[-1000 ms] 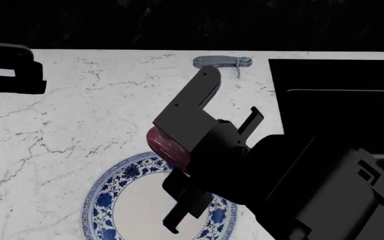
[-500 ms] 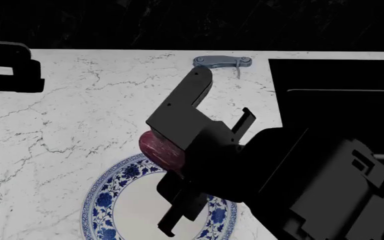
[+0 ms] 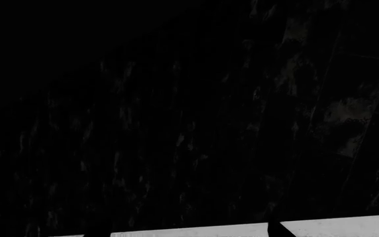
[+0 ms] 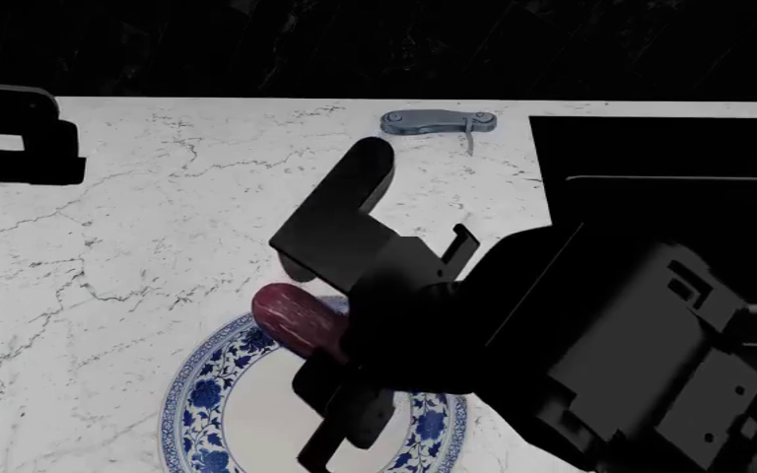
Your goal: Pick the eggplant from the sink and place it on the plate located on the counter
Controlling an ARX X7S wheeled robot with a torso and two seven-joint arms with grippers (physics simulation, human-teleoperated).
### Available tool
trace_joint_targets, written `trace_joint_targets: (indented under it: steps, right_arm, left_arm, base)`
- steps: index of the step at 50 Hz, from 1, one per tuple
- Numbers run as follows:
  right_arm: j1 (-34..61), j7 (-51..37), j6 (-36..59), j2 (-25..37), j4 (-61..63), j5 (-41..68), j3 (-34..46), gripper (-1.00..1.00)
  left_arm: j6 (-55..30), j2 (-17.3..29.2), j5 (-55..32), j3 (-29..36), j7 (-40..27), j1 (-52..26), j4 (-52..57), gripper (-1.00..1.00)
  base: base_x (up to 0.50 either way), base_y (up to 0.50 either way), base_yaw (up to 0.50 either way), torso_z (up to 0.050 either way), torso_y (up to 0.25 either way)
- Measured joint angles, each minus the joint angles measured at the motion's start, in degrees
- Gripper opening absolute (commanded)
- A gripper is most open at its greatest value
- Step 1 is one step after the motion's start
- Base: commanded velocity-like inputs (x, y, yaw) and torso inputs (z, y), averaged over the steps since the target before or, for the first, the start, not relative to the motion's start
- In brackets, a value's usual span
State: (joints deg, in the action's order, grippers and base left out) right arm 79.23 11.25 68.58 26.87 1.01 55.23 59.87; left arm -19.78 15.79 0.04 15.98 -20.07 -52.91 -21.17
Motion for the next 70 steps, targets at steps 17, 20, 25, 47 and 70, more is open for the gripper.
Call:
trace_joint_targets:
  steps: [17, 20, 25, 47, 70]
  right_arm:
    - [0.09, 3.32, -0.85, -1.40, -3.23, -1.23, 2.96, -1.00]
    - [-0.02, 3.71, -1.04, -1.60, -3.71, -1.47, 3.42, -1.00]
    - [-0.24, 4.24, -1.27, -1.87, -4.36, -1.78, 4.14, -1.00]
    - [-0.49, 5.66, -1.69, -2.80, -6.77, -2.90, 6.46, -1.00]
    - [0.49, 5.85, -1.18, -3.16, -7.26, -3.57, 7.17, 1.00]
  left_arm:
    - [0.48, 0.05, -0.16, 0.11, -0.34, -0.05, -0.88, 1.00]
    - [0.53, 0.06, -0.18, 0.15, -0.37, -0.06, -1.00, 1.00]
    - [0.59, 0.08, -0.23, 0.20, -0.43, -0.07, -1.13, 1.00]
    - [0.75, 0.19, -0.52, 0.42, -0.59, -0.20, -1.41, 1.00]
    - [0.82, 0.31, -0.78, 0.68, -0.74, -0.28, -1.53, 1.00]
  base:
    - [0.00, 0.00, 0.00, 0.000, 0.000]
    - [0.00, 0.00, 0.00, 0.000, 0.000]
    - [0.00, 0.00, 0.00, 0.000, 0.000]
    - [0.00, 0.00, 0.00, 0.000, 0.000]
    - [0.00, 0.00, 0.00, 0.000, 0.000]
